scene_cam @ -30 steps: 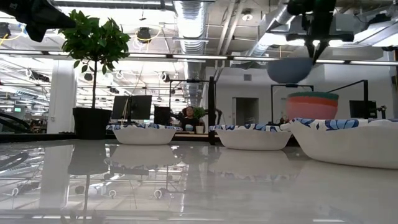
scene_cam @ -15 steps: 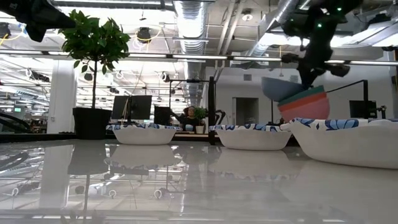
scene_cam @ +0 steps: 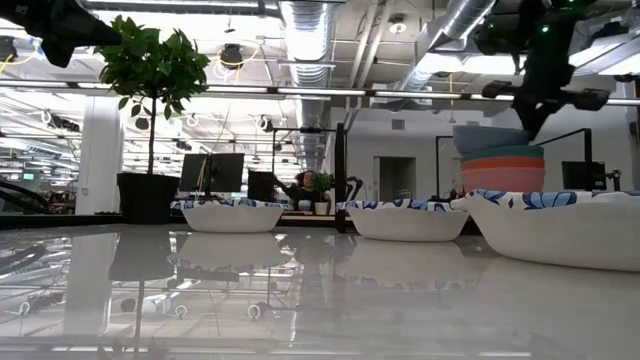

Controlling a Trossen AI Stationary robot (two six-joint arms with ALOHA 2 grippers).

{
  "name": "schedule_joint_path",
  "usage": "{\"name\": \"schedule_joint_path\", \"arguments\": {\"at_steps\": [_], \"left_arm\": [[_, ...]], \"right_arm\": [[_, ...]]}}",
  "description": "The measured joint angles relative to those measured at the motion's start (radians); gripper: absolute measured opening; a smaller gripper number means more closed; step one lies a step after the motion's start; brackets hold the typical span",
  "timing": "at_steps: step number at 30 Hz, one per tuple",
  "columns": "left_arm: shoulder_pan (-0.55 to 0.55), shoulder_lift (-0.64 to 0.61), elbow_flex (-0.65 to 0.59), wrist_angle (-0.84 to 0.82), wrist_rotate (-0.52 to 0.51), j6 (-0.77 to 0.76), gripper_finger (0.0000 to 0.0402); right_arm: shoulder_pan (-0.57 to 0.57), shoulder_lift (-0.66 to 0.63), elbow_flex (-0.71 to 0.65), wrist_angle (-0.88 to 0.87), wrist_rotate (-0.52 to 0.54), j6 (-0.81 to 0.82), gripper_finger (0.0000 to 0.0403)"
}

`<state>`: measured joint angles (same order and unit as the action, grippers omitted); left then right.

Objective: Place and stack bowls onto a shelf
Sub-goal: Stack the blue bowl on top of the green bowl on the shelf

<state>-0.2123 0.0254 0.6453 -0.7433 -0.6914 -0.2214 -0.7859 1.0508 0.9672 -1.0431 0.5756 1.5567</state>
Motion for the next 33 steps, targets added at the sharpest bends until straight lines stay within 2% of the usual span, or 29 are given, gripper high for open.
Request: {"name": "schedule_joint_path", "arguments": {"at_steps": [3,9,20,24,29,33], "left_arm": [[0.0,0.0,0.0,0.0,0.0,0.0,0.0],[0.0,0.0,0.0,0.0,0.0,0.0,0.0],[0.0,0.0,0.0,0.0,-0.001,0.0,0.0],[0.0,0.0,0.0,0.0,-0.001,0.0,0.0],[0.0,0.0,0.0,0.0,-0.001,0.0,0.0],[0.0,0.0,0.0,0.0,-0.001,0.0,0.0]], "right_arm": [[0.02,0.002,-0.001,-0.045,0.033,0.042,0.0036],[-0.004,0.003,-0.001,-0.032,0.032,0.032,0.0039],[-0.015,0.003,-0.001,-0.028,0.001,-0.035,0.0083],[-0.015,0.003,-0.001,-0.024,0.003,-0.046,0.0118],[-0.015,0.001,-0.001,0.004,0.024,-0.126,0.0185],[-0.015,-0.011,-0.001,0.108,0.022,-0.218,0.0231]]}}
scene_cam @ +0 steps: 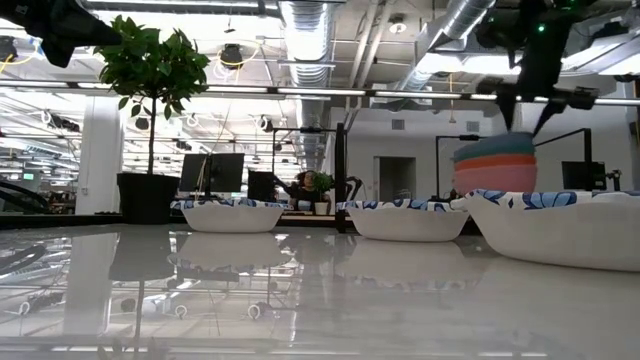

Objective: Place and stack bowls onto a shelf
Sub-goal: Stack the blue bowl on top of the green bowl on the shelf

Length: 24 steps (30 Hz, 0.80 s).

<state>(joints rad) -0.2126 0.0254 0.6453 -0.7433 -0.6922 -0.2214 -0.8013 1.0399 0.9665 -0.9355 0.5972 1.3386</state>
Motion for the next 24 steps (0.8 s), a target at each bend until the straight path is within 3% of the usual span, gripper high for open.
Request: {"name": "schedule_joint_path", "arguments": {"at_steps": [5,9,19,24], "left_arm": [[0.0,0.0,0.0,0.0,0.0,0.0,0.0],[0.0,0.0,0.0,0.0,0.0,0.0,0.0],[0.0,0.0,0.0,0.0,0.0,-0.001,0.0],[0.0,0.0,0.0,0.0,-0.001,-0.002,0.0]], "right_arm": [[0.018,-0.024,0.0,0.126,-0.053,-0.195,0.0247],[0.05,-0.045,0.001,0.107,-0.059,-0.291,0.0239],[0.11,-0.053,0.001,-0.026,0.072,-0.389,0.0209],[0.179,-0.027,-0.005,-0.063,0.162,-0.399,0.0161]]}}
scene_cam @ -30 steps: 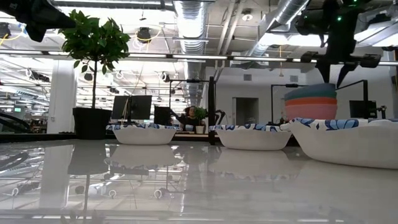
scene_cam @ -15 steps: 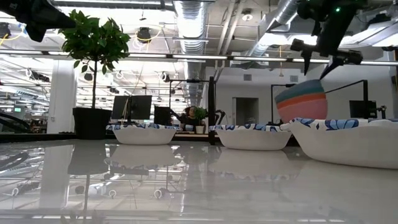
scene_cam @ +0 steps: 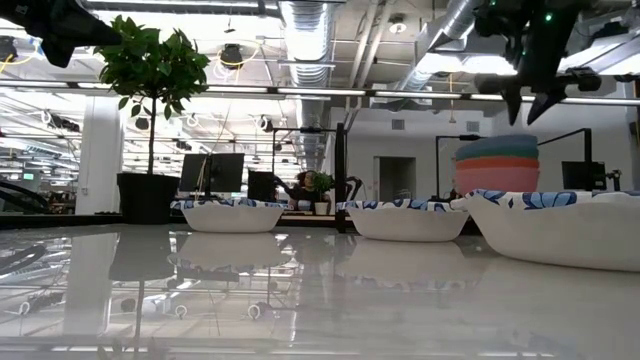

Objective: Place and stack bowls onto a shelf
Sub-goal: Stack the blue bowl on top of the green bowl on the shelf, then put the top right blue pattern bowl on the shelf

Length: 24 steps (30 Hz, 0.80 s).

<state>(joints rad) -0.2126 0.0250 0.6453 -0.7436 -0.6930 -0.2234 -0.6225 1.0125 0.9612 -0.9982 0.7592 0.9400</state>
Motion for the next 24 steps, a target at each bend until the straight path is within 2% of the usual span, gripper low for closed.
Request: {"name": "schedule_joint_path", "arguments": {"at_steps": [5,9,14,18,22,24], "left_arm": [[0.0,0.0,0.0,0.0,-0.002,-0.001,0.0],[0.0,0.0,0.0,0.0,-0.003,-0.001,0.0],[0.0,0.0,0.0,0.0,-0.003,-0.001,0.0],[0.0,0.0,0.0,0.0,-0.004,-0.001,0.0],[0.0,0.0,0.0,0.0,-0.004,-0.001,0.0],[0.0,0.0,0.0,0.0,-0.004,-0.001,0.0]], "right_arm": [[0.046,0.031,-0.051,0.007,0.06,0.013,0.0107],[0.051,0.056,-0.079,0.005,0.064,0.028,0.0082],[0.051,0.06,-0.09,0.007,0.067,0.028,0.0072],[0.062,0.028,-0.046,0.011,0.077,0.021,0.0072],[0.112,-0.006,0.022,0.045,0.062,-0.09,0.0072],[0.152,-0.023,0.048,0.085,-0.009,-0.165,0.0072]]}}
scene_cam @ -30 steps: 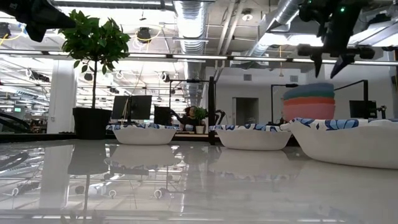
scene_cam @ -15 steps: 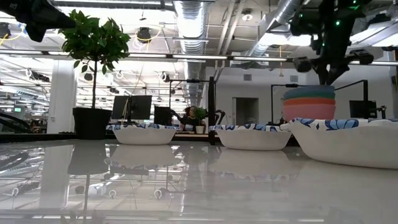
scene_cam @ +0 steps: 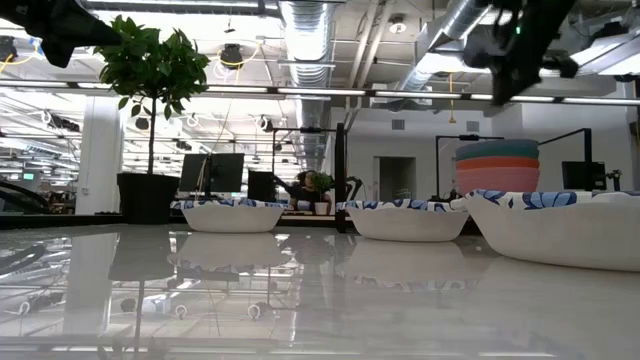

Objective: Place and stack bowls onto a shelf
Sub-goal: Put the top right blue pattern bowl on the shelf

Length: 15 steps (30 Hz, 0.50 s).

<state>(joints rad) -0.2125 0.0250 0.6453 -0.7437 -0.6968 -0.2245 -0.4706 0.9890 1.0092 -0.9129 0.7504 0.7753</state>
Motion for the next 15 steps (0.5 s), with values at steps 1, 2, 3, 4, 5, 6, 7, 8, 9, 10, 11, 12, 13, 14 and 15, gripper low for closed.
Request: {"name": "schedule_joint_path", "arguments": {"at_steps": [1,2,3,4,5,6,7,8,9,10,11,12,13,14,15], "left_arm": [[0.0,0.0,0.0,0.0,0.0,0.0,0.0],[0.0,0.0,0.0,0.0,0.0,0.0,0.0],[0.0,0.0,0.0,0.0,0.0,0.0,0.0],[0.0,0.0,0.0,0.0,0.0,0.0,0.0],[0.0,0.0,0.0,0.0,0.0,0.0,0.0],[0.0,0.0,0.0,0.0,0.0,0.0,0.0],[0.0,0.0,0.0,0.0,0.0,0.0,0.0],[0.0,0.0,0.0,0.0,0.0,0.0,0.0],[0.0,0.0,0.0,0.0,0.0,0.0,0.0],[0.0,0.0,0.0,0.0,0.0,0.0,0.0],[0.0,0.0,0.0,0.0,0.0,0.0,0.0],[0.0,0.0,0.0,0.0,0.0,0.0,0.0],[0.0,0.0,0.0,0.0,0.0,0.0,0.0],[0.0,0.0,0.0,0.0,0.0,0.0,0.0],[0.0,0.0,0.0,0.0,0.0,0.0,0.0]], "right_arm": [[0.022,-0.007,0.005,0.011,-0.039,-0.018,0.0073],[0.046,-0.01,0.005,0.013,-0.077,-0.021,0.0075],[0.072,-0.01,0.001,0.013,-0.104,-0.021,0.0079],[0.099,-0.007,-0.006,0.009,-0.122,-0.019,0.0084],[0.126,-0.001,-0.018,0.003,-0.137,-0.009,0.0091],[0.152,0.007,-0.034,-0.003,-0.15,0.011,0.0099],[0.178,0.017,-0.051,-0.007,-0.163,0.037,0.0109],[0.203,0.028,-0.071,-0.003,-0.174,0.064,0.012],[0.228,0.039,-0.093,0.005,-0.177,0.092,0.0133],[0.251,0.051,-0.117,0.011,-0.178,0.123,0.0147],[0.273,0.064,-0.141,0.021,-0.177,0.148,0.0161],[0.292,0.078,-0.167,0.043,-0.177,0.17,0.0176],[0.308,0.092,-0.191,0.068,-0.177,0.193,0.0192],[0.324,0.106,-0.215,0.098,-0.177,0.214,0.0206],[0.339,0.119,-0.235,0.131,-0.177,0.234,0.022]]}}
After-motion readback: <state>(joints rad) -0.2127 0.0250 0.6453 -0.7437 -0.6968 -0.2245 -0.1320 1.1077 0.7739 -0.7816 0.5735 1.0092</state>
